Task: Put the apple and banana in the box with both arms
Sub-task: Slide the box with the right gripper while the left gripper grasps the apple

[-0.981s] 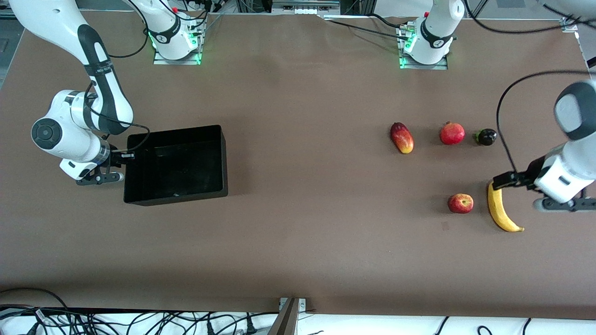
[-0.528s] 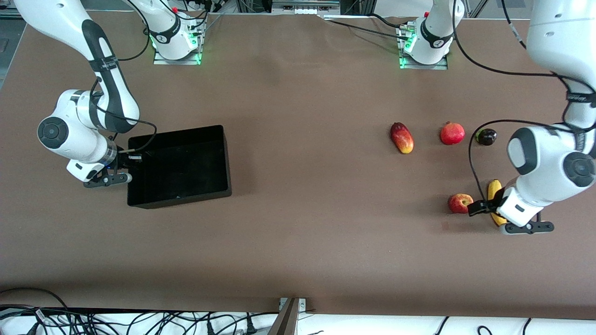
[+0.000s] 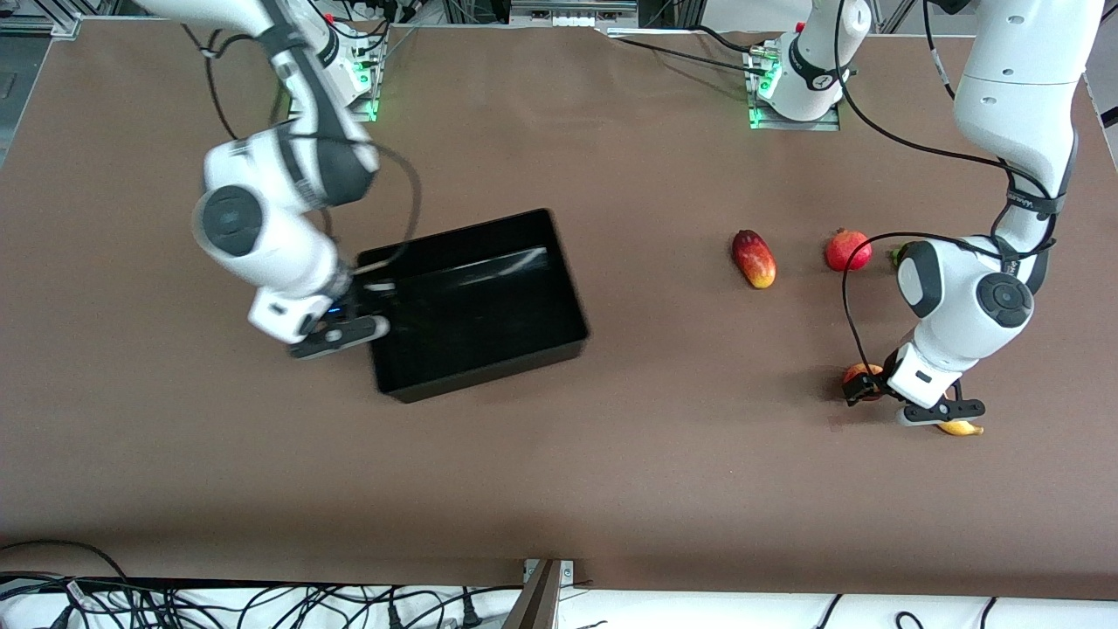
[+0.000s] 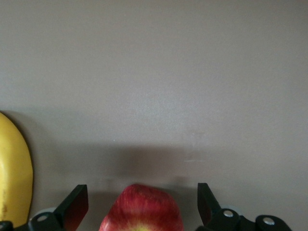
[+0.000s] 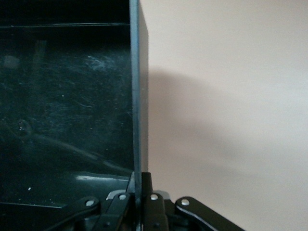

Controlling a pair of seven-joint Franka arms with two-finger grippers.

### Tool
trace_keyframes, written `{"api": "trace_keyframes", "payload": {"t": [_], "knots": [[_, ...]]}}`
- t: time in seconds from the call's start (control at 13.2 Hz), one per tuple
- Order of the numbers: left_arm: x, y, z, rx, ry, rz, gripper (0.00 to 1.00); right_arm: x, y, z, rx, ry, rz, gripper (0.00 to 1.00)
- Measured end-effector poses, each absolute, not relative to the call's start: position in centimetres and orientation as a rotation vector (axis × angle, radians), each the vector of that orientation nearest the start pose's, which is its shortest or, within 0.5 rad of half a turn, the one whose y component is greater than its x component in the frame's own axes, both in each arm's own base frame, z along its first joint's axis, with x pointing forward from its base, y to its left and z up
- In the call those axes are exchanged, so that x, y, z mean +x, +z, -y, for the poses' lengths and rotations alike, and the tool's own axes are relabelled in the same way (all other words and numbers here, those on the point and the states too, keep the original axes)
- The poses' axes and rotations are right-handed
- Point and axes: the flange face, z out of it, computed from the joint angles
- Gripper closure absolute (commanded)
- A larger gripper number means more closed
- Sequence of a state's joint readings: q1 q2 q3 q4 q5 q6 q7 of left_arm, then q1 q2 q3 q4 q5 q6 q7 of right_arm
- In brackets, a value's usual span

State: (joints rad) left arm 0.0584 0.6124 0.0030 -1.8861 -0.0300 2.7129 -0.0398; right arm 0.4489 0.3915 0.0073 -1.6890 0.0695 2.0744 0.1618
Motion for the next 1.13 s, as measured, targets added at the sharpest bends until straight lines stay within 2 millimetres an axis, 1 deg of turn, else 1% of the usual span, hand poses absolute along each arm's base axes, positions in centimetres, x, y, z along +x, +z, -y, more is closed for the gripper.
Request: {"api": "trace_keyframes", "payload": {"t": [0.08,0.15,0.23,0.3,0.45,0.6,0.68,0.75,0.83,0.91,0.98,1.06,1.13], "knots": [[64.7,19.3,-4.1,-3.125,-0.358,0.201,0.00,57.7,36.3,-33.5,-3.065,0.052,0.356,1.00],[64.1,18.7,-4.1,-3.123,-0.371,0.204,0.41,56.4,35.0,-37.0,-3.075,0.072,0.318,1.00],[63.8,18.3,-4.1,-3.122,-0.376,0.210,0.93,55.3,33.5,-39.9,-3.084,0.092,0.283,1.00],[63.6,18.1,-4.1,-3.121,-0.377,0.217,1.00,54.5,31.9,-42.5,-3.089,0.111,0.247,1.00],[63.5,18.1,-4.1,-3.121,-0.380,0.218,1.00,53.6,29.1,-46.2,-3.078,0.146,0.164,1.00],[63.6,18.2,-4.1,-3.121,-0.382,0.223,1.00,53.2,26.3,-49.1,-3.056,0.114,0.040,1.00],[63.7,18.6,-3.9,-3.123,-0.384,0.231,1.00,53.1,25.0,-50.2,-3.036,0.077,-0.011,1.00],[63.7,19.7,-3.5,-3.132,-0.357,0.251,1.00,52.9,23.8,-50.9,-3.021,0.052,-0.041,1.00],[63.8,21.8,-2.5,-3.148,-0.295,0.282,1.00,52.9,23.6,-51.4,-3.011,0.038,-0.053,0.93],[63.9,25.2,-0.9,-3.161,-0.230,0.320,1.00,52.9,23.6,-51.5,-3.007,0.037,-0.057,0.01],[63.8,29.4,1.4,-3.168,-0.181,0.360,1.00,52.8,23.6,-51.7,-3.002,0.031,-0.057,0.00],[63.2,33.5,4.1,-3.173,-0.137,0.398,1.00,52.9,23.7,-51.7,-2.998,0.024,-0.057,0.00],[62.3,37.0,7.2,-3.177,-0.089,0.436,1.00,53.2,24.1,-51.7,-2.994,0.011,-0.055,0.00]]}}
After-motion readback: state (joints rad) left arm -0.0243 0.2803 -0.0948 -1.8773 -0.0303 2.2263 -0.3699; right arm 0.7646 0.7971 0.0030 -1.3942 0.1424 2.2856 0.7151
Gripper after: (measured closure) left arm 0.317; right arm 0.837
